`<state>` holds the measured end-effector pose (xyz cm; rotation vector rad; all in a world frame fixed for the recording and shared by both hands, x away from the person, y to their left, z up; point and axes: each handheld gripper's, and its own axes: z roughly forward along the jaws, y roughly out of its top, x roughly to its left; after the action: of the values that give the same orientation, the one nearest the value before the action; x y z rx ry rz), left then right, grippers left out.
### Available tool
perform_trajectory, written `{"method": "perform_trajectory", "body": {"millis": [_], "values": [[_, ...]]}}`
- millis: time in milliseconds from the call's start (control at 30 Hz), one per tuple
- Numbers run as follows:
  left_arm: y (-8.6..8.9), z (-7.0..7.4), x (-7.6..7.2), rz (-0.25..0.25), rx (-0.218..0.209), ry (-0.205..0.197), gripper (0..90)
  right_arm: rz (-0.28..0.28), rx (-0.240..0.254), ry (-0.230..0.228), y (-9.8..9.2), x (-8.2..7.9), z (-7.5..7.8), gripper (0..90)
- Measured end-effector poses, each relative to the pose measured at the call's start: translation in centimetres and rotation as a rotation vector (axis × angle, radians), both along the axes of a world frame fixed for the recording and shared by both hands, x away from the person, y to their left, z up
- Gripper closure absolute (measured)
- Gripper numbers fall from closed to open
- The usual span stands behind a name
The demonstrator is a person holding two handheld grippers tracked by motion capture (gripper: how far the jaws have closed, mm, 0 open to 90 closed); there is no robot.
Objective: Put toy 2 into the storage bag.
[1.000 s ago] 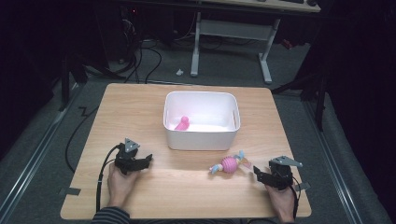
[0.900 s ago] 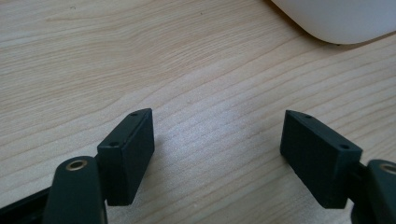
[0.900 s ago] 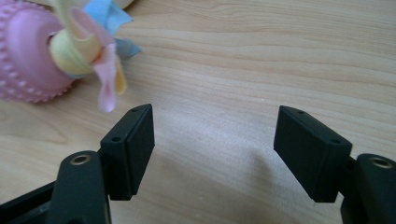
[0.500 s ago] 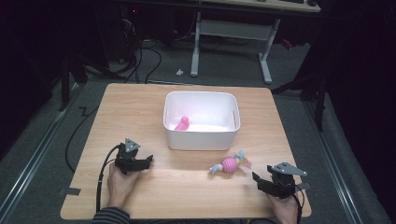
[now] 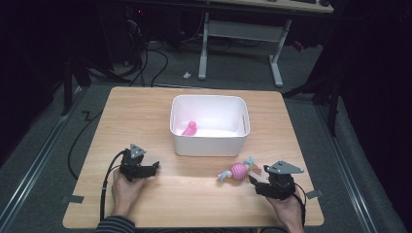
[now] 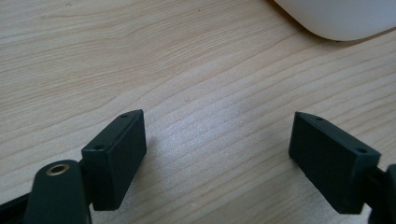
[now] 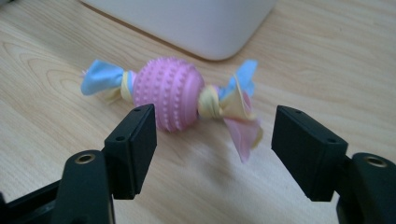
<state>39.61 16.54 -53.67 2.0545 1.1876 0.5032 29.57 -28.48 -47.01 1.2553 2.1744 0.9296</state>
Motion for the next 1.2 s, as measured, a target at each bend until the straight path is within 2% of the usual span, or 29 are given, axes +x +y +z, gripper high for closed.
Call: {"method": "perform_trajectory", "body": {"millis": [167,300,467,700,733,767,933,1200], "values": [[0.0,0.0,0.0,0.0,-0.001,0.0,19.6,0.037,-0.015,-0.003,1.3,1.0,0.7,31.0],[0.0,0.0,0.0,-0.001,-0.001,0.001,19.9,0.109,-0.054,0.024,2.6,2.0,0.9,31.2],[0.1,0.0,0.0,0.0,-0.002,0.001,20.1,0.14,-0.071,0.045,3.4,2.7,0.8,31.2],[0.0,0.0,0.0,0.001,-0.001,0.0,20.1,0.181,-0.102,0.105,4.3,4.0,0.4,30.1],[0.0,0.0,0.0,0.001,-0.001,0.0,20.1,0.197,-0.13,0.111,4.6,4.2,0.3,29.5],[0.0,0.0,0.0,0.001,-0.001,0.0,20.0,0.197,-0.13,0.111,4.6,4.2,0.3,29.5],[0.0,0.0,0.0,0.001,0.0,0.0,20.0,0.214,-0.193,0.128,5.4,4.9,0.1,28.1],[0.0,0.0,0.0,0.001,-0.002,0.001,20.1,0.221,-0.172,0.169,5.3,5.8,-0.5,27.7]]}}
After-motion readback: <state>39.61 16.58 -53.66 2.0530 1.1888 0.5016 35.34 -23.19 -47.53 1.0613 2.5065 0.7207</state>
